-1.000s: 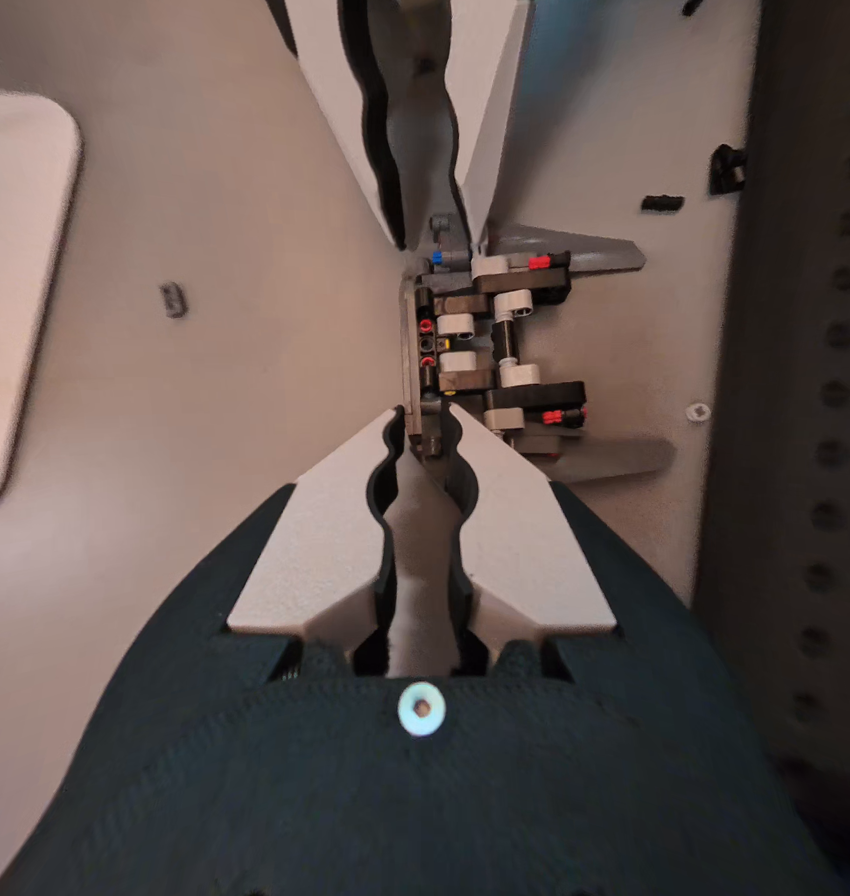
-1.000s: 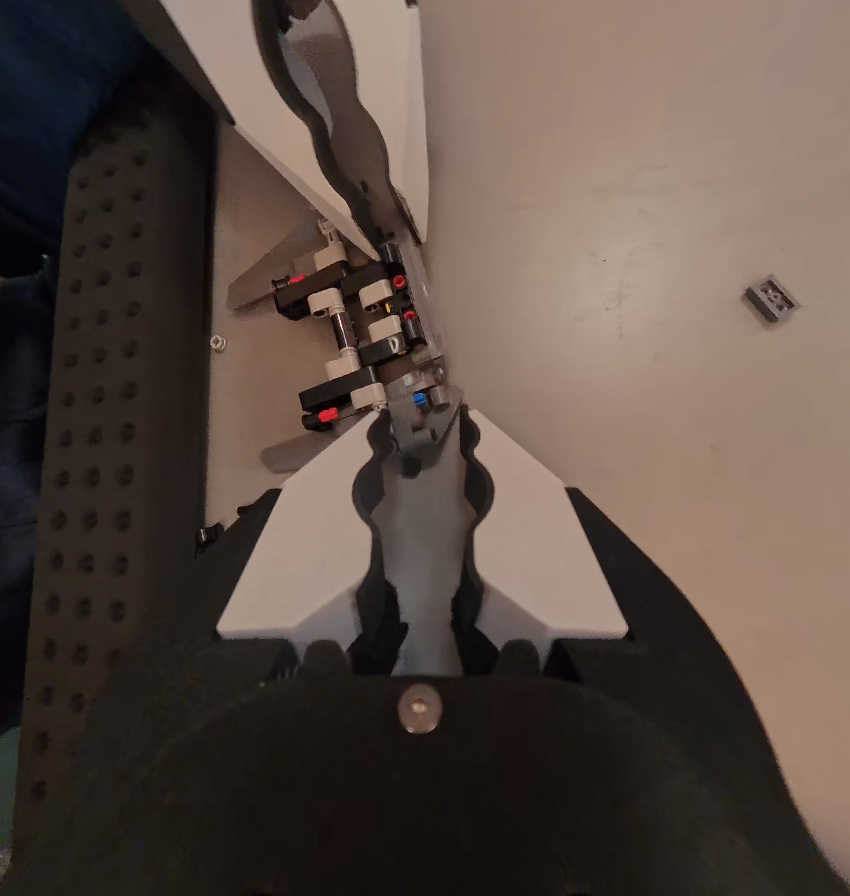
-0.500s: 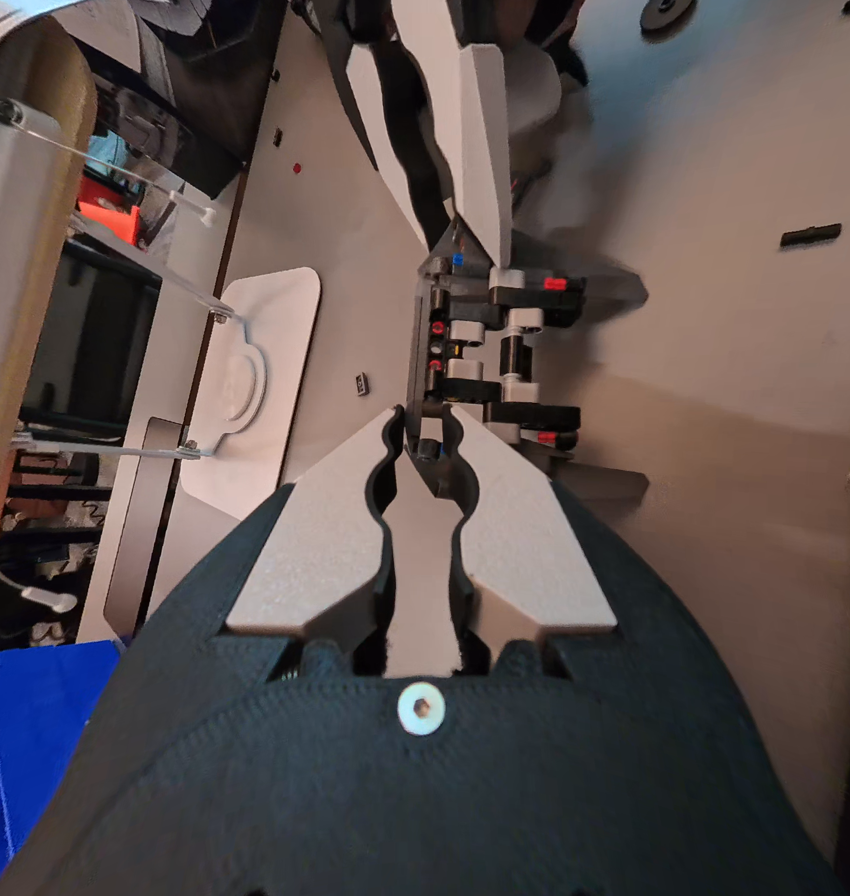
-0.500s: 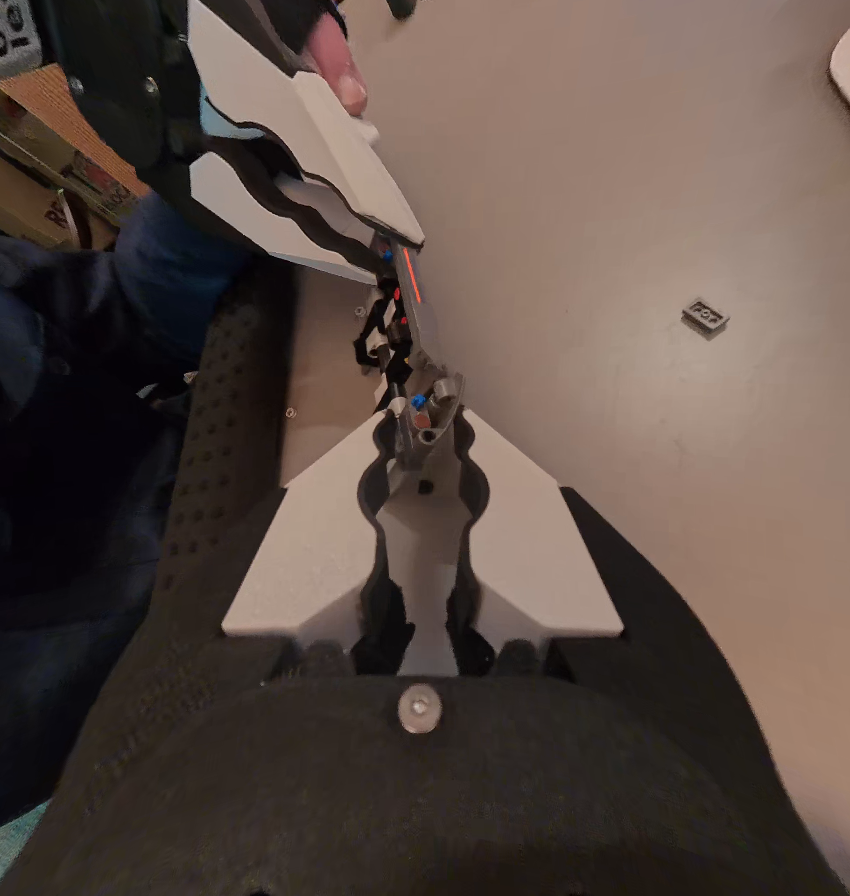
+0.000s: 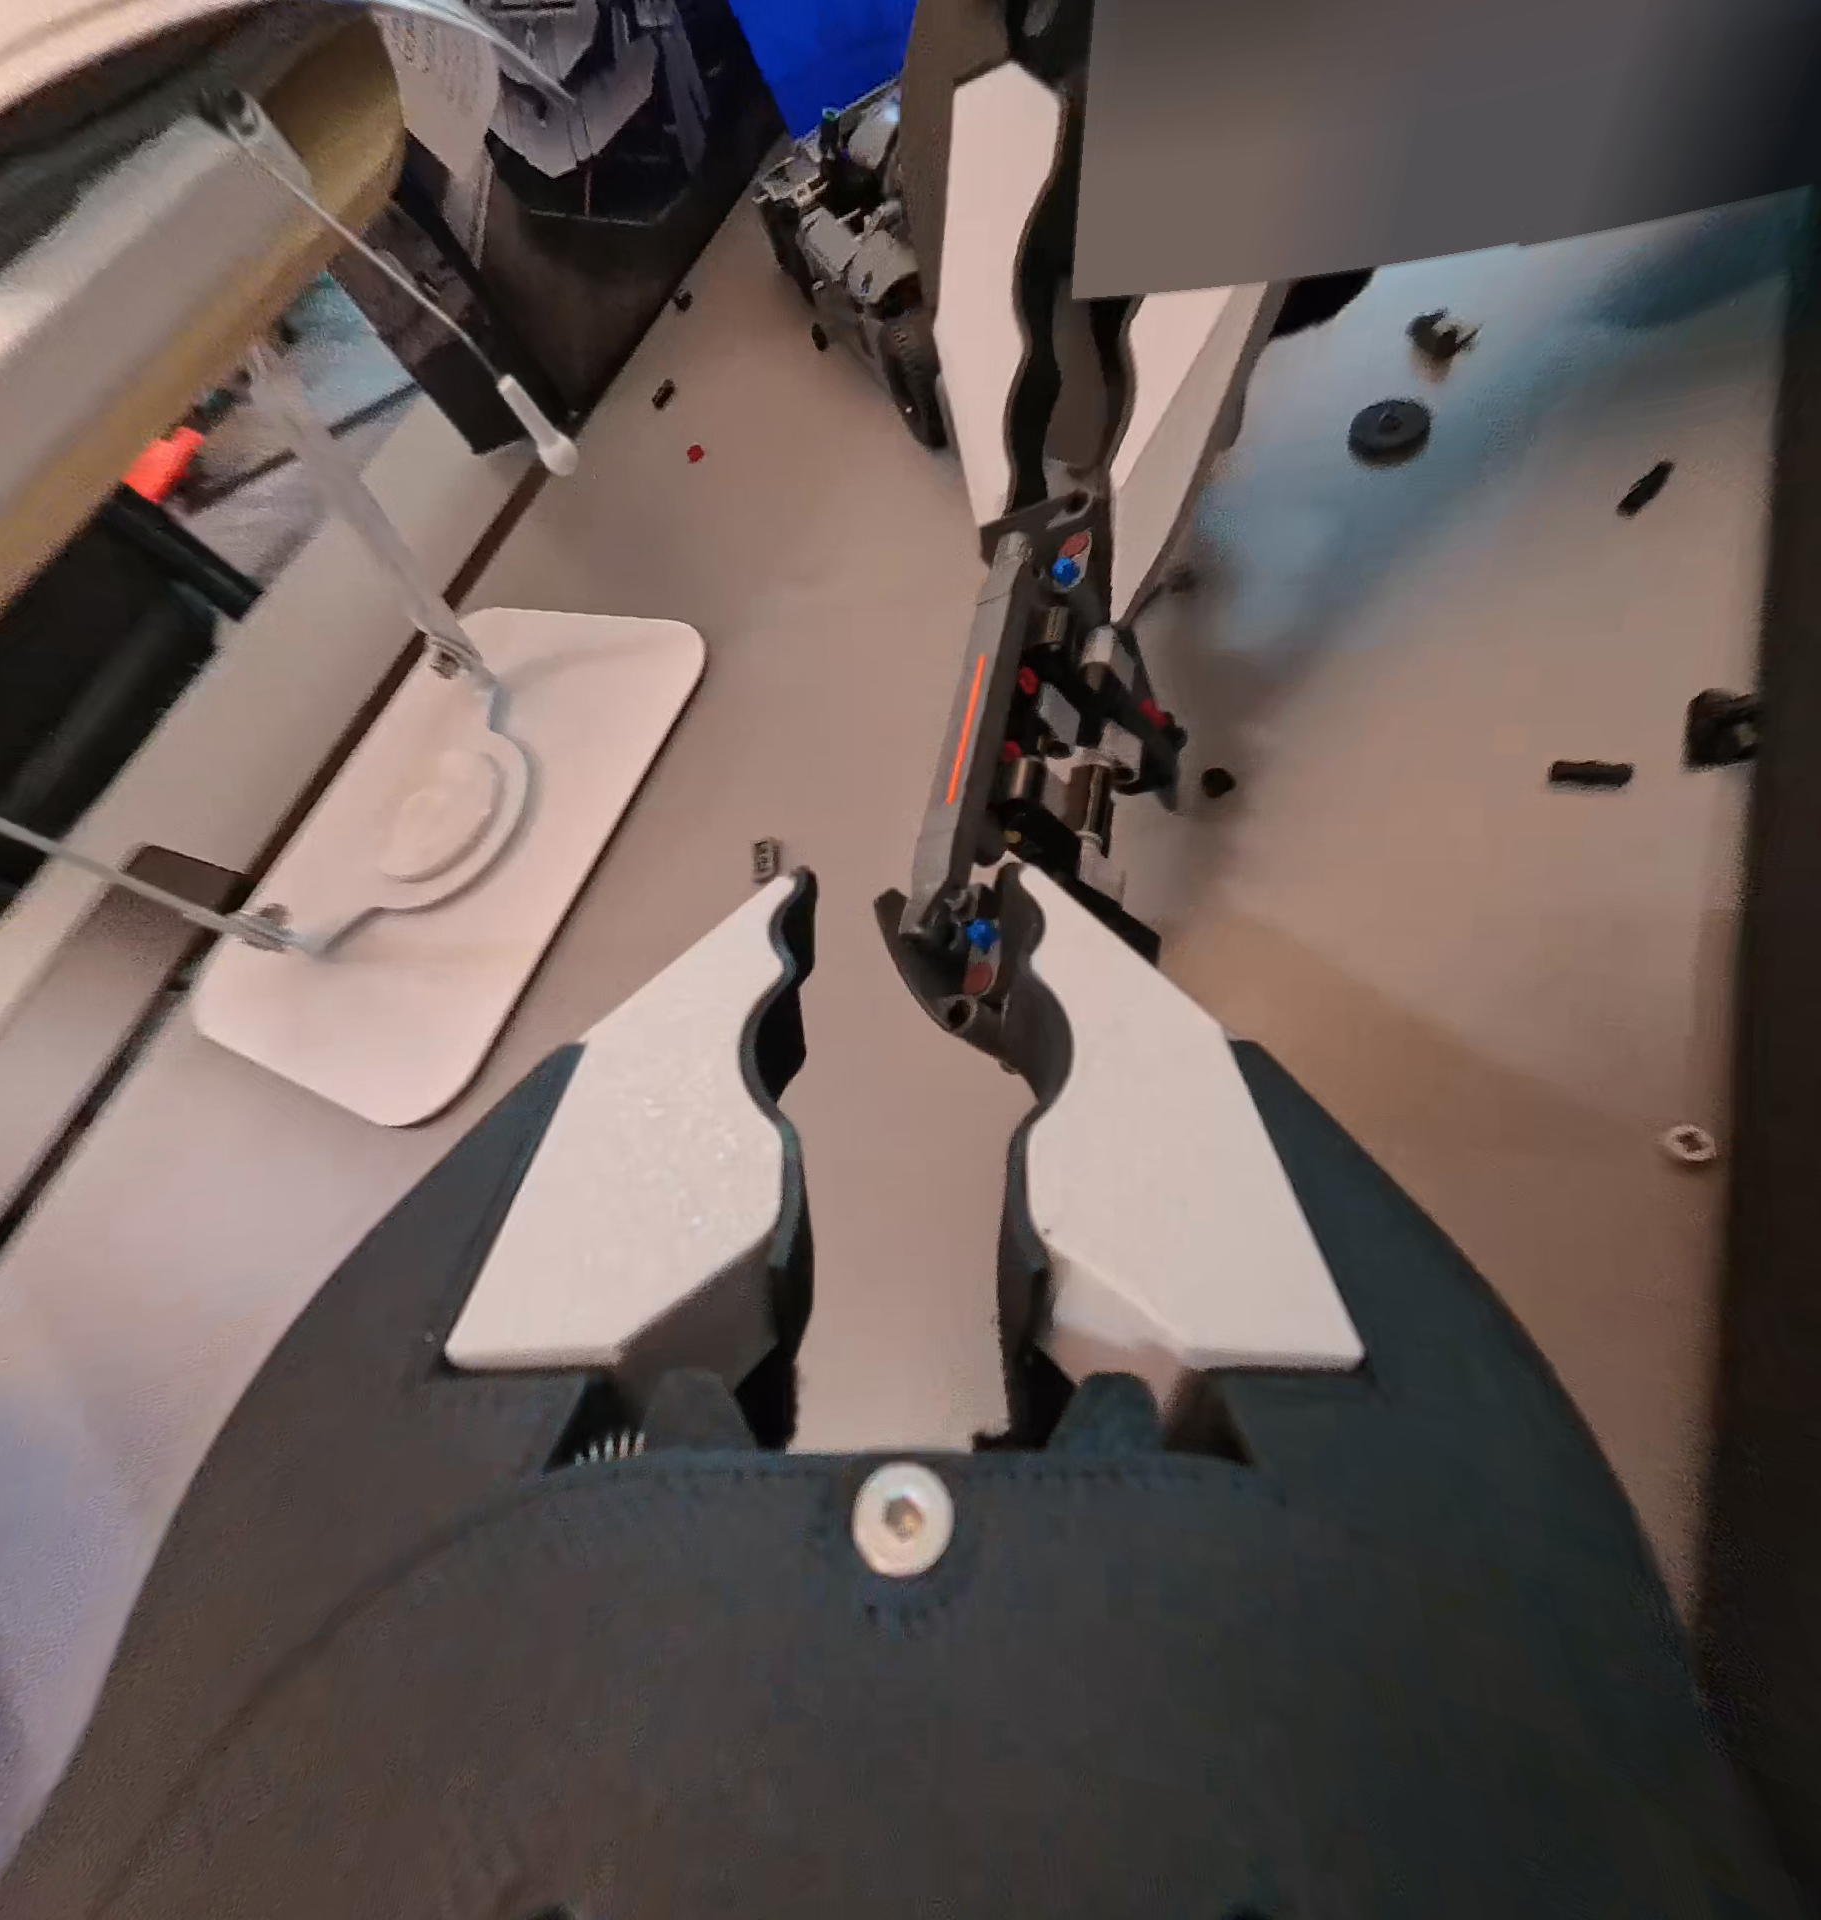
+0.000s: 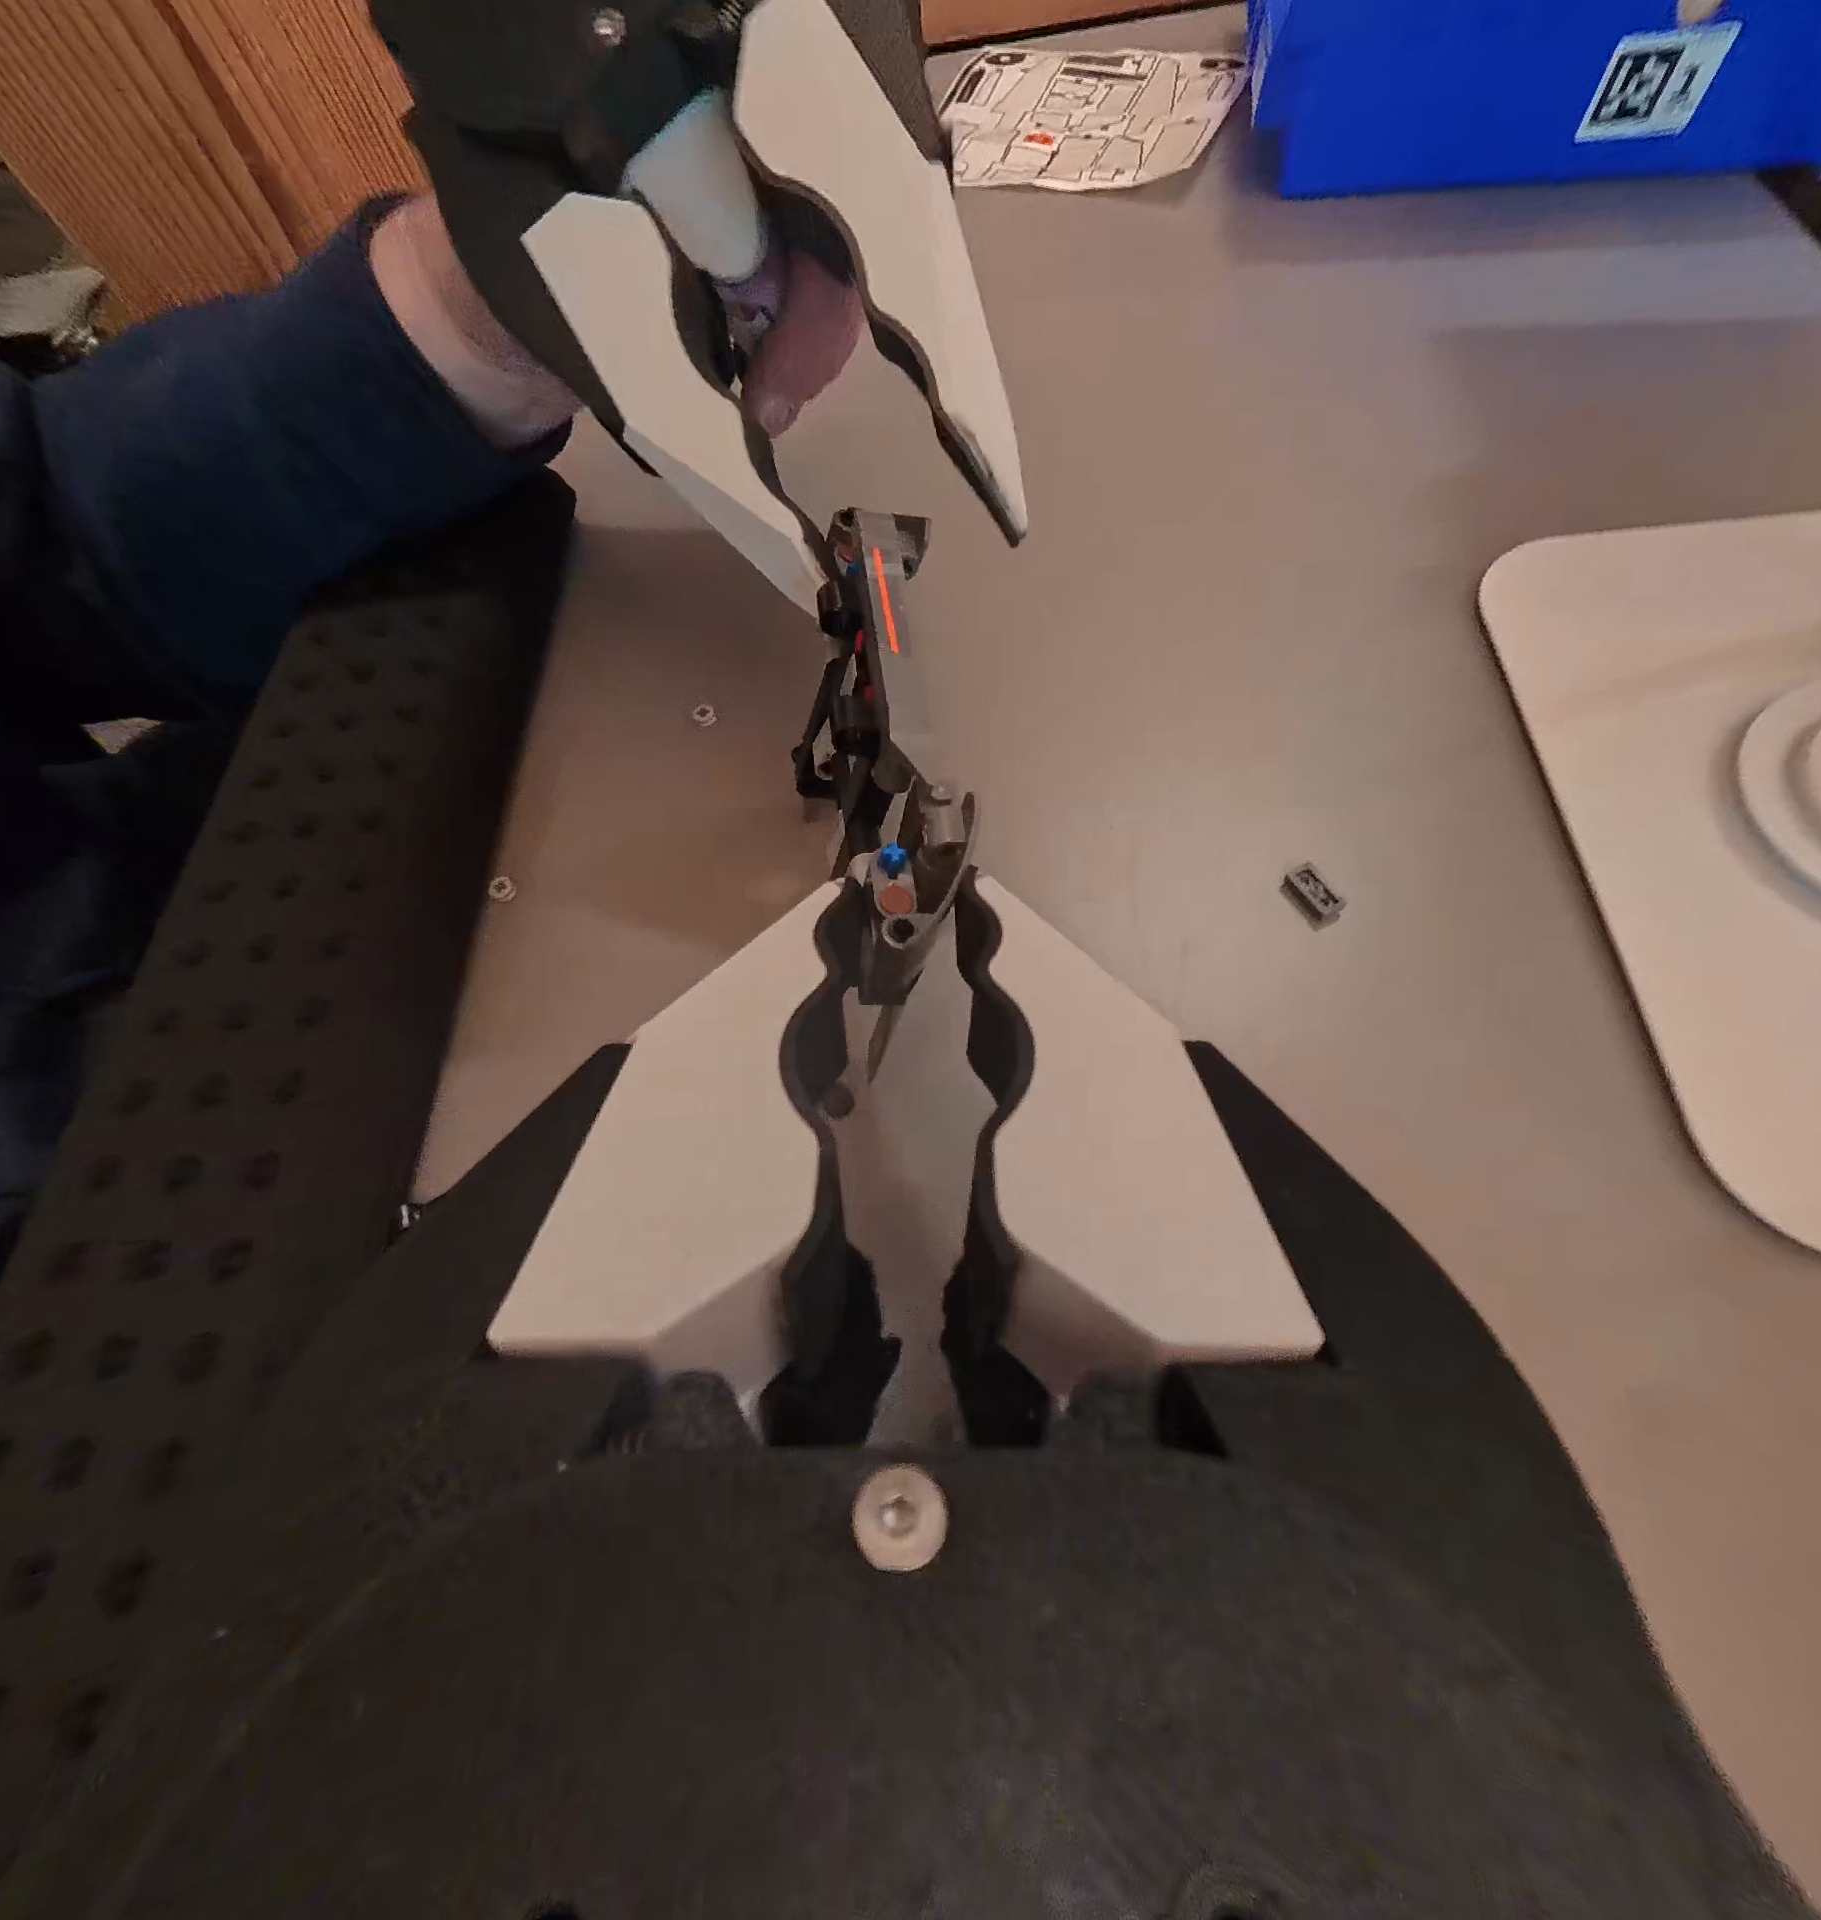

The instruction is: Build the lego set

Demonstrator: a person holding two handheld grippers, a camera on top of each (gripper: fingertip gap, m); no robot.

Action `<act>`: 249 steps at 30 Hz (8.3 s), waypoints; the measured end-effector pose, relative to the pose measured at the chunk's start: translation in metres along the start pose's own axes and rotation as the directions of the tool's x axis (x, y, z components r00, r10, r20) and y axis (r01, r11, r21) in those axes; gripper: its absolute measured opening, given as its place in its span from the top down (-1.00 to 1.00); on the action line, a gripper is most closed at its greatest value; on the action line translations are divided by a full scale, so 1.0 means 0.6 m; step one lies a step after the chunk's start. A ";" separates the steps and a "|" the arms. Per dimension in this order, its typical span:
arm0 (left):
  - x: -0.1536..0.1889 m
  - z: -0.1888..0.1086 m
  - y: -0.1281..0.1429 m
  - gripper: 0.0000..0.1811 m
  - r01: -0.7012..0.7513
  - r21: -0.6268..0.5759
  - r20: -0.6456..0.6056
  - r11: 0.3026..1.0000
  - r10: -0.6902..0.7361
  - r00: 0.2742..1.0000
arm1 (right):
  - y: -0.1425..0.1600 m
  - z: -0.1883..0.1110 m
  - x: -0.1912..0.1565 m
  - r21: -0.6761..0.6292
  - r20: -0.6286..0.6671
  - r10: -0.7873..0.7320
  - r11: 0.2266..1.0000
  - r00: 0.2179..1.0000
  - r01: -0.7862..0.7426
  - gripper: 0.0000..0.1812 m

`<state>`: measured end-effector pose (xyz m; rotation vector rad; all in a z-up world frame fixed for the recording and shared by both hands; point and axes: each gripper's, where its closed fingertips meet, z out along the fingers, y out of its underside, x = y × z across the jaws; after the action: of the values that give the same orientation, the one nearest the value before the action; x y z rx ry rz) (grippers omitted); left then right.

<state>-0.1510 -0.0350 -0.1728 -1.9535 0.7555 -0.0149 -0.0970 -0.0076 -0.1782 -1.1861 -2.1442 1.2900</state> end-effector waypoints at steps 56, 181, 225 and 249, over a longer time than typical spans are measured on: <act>0.036 0.037 0.021 0.84 -0.213 -0.128 0.000 0.969 0.215 0.977 | 0.022 -0.018 0.005 -0.095 -0.098 -0.275 0.959 0.956 0.266 0.83; -0.056 0.024 -0.009 0.83 -0.381 -0.316 0.390 0.869 0.485 0.783 | -0.055 -0.049 0.035 -0.192 -0.504 -0.527 0.841 0.685 0.506 0.65; 0.006 0.061 -0.028 0.42 -0.270 -0.101 0.190 0.957 0.285 0.939 | -0.045 -0.010 -0.010 -0.180 -0.378 -0.577 0.813 0.725 0.553 0.94; 0.024 0.077 -0.010 0.82 -0.272 -0.155 0.124 0.950 0.292 0.949 | -0.029 -0.006 -0.011 -0.269 -0.355 -0.651 0.759 0.671 0.593 0.96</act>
<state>-0.1213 -0.0037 -0.1951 -1.9322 0.9528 0.3577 -0.0990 -0.0149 -0.1605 -0.5817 -2.0315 0.5207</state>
